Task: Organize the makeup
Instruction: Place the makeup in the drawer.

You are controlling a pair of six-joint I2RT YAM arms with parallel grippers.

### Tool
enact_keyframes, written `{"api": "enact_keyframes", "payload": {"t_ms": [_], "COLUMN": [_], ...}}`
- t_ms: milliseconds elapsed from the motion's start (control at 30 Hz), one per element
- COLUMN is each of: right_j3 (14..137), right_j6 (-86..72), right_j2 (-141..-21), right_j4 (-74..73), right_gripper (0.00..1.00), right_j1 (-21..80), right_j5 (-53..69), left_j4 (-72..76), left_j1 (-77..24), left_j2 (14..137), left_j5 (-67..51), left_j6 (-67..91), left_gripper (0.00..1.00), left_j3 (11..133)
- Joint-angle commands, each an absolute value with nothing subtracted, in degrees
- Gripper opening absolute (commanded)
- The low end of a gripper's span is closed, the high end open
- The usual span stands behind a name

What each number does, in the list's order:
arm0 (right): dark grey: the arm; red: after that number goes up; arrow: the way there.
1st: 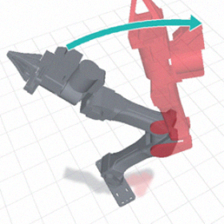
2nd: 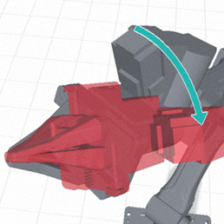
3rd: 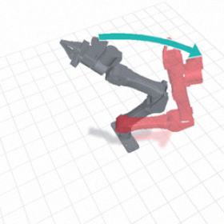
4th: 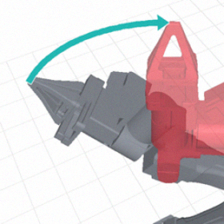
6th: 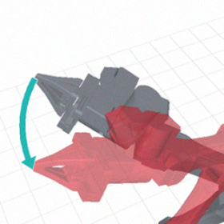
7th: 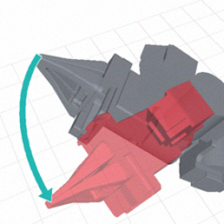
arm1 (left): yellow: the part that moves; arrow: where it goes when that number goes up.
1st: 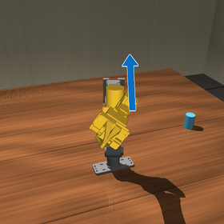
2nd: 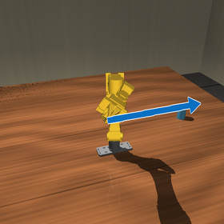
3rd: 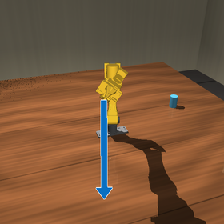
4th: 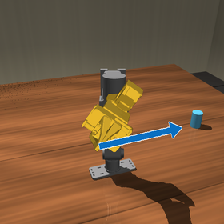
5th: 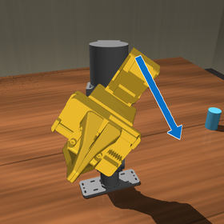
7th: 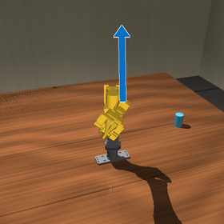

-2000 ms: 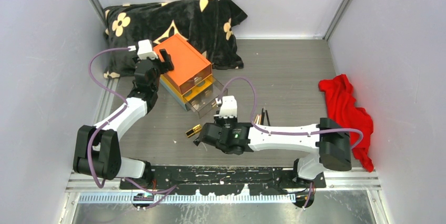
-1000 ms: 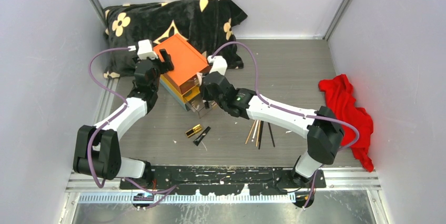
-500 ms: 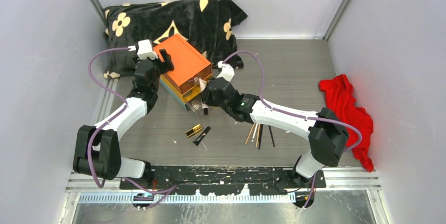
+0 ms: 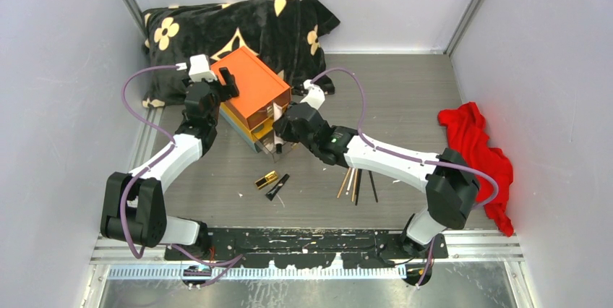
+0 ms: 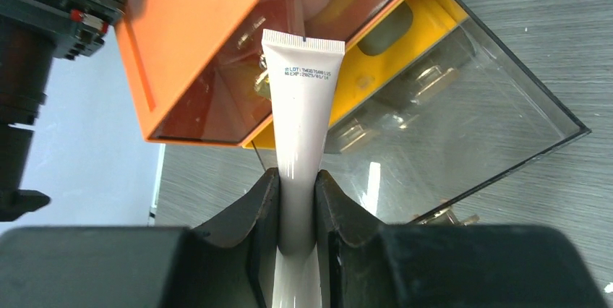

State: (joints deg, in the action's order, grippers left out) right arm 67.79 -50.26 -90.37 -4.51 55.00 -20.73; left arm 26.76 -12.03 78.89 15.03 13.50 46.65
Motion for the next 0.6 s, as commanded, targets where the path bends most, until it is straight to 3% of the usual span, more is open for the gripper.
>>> {"api": "enact_keyframes", "payload": {"t_ms": [0,67,200,567], "right_j3": [71.1,71.1,70.9,72.9], "right_j6": [-53.0,-53.2,-53.3,-52.2], "right_j2": [-88.9,-89.1,-89.5,-90.7], "right_j4": [-3.1,-3.0,-1.9,-1.7], "right_gripper": [0.27,0.36,0.44,0.46], "right_j1": [54.8,54.7,54.8,54.7], "right_j5": [-22.2,-22.1,-22.0,-21.3], "left_j4": [9.8,9.8,9.9,9.8], "left_j1": [-13.6,-13.6,-13.6,-13.6], "left_j2": [82.9,82.9,82.9,82.9], "left_j5": [7.3,7.2,7.2,7.2], "left_j6": [11.0,10.9,10.9,11.0], "left_gripper": [0.79,0.79,0.79,0.79], "left_j3": [43.1,43.2,43.1,43.2]}}
